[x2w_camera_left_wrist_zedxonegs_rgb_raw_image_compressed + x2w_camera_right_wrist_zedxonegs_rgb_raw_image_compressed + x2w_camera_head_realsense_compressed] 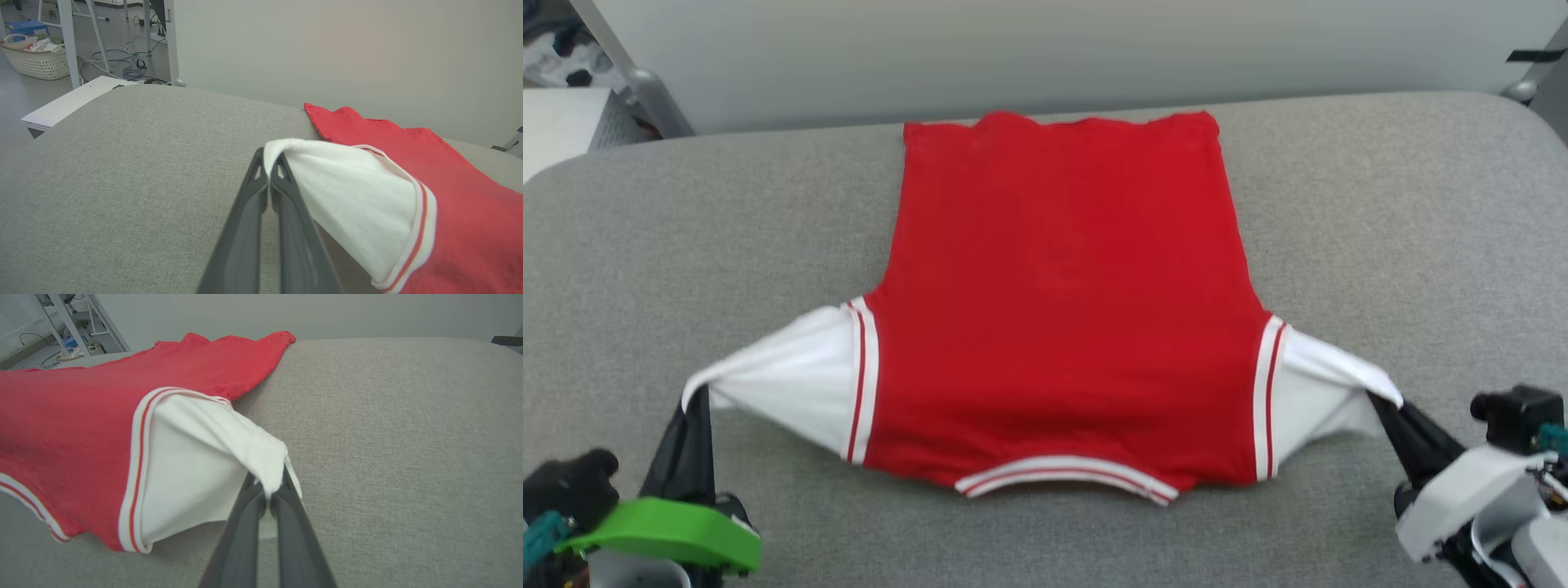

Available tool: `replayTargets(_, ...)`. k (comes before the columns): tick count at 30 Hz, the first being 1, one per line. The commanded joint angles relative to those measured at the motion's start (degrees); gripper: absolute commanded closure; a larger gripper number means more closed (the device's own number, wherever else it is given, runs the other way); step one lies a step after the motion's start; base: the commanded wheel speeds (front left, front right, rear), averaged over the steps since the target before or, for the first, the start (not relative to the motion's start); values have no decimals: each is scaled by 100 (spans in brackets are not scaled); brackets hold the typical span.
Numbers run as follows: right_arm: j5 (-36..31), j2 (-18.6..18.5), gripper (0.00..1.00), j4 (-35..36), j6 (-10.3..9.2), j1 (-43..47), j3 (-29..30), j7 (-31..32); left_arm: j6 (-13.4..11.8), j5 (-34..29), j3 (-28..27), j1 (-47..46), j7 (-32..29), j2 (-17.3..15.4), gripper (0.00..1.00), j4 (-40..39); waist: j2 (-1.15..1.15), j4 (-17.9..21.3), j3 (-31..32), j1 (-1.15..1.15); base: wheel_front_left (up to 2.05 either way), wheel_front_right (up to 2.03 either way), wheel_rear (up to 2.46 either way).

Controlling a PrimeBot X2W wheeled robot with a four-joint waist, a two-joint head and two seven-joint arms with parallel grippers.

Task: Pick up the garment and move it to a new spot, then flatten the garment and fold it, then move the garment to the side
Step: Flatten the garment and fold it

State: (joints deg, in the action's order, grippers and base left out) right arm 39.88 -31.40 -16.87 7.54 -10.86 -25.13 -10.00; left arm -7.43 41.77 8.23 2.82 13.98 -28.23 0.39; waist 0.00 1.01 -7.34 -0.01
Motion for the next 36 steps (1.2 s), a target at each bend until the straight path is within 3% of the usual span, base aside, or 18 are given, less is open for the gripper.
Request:
replayTargets(1,-63,8,100,78,-5,236,83,95,-53,47,-21,192,-24,22,100,-31,0,-18,226,1,0,0,0)
replayTargets(12,-399,206,100,247,-5,1558,619,688,-97,106,114,881,-3,232,100,387,0,-68,362,1,0,0,0)
replayTargets(20,-561,374,100,47,-5,1687,746,897,-14,13,208,794,37,334,100,716,0,-100,367,1,0,0,0)
replayTargets(21,-577,403,90,76,-5,1651,764,889,-6,-1,218,768,42,352,100,733,0,-95,366,1,0,0,0)
replayTargets(22,-589,442,61,105,-5,1610,806,876,4,-15,229,748,47,369,100,748,0,-84,370,1,0,0,0)
replayTargets(23,-617,461,5,132,-5,1574,835,863,11,-31,238,731,51,382,100,756,0,-79,370,1,0,0,0)
replayTargets(24,-655,476,0,167,-5,1532,860,837,21,-58,256,713,54,390,100,761,0,-75,369,1,0,0,0)
replayTargets(30,-731,625,0,694,-5,1177,1147,766,33,-191,296,611,74,459,100,721,0,-52,327,1,0,0,0)
replayTargets(36,-951,399,0,1485,-5,325,1387,1107,17,-378,317,465,87,495,100,514,0,-122,162,1,0,0,0)
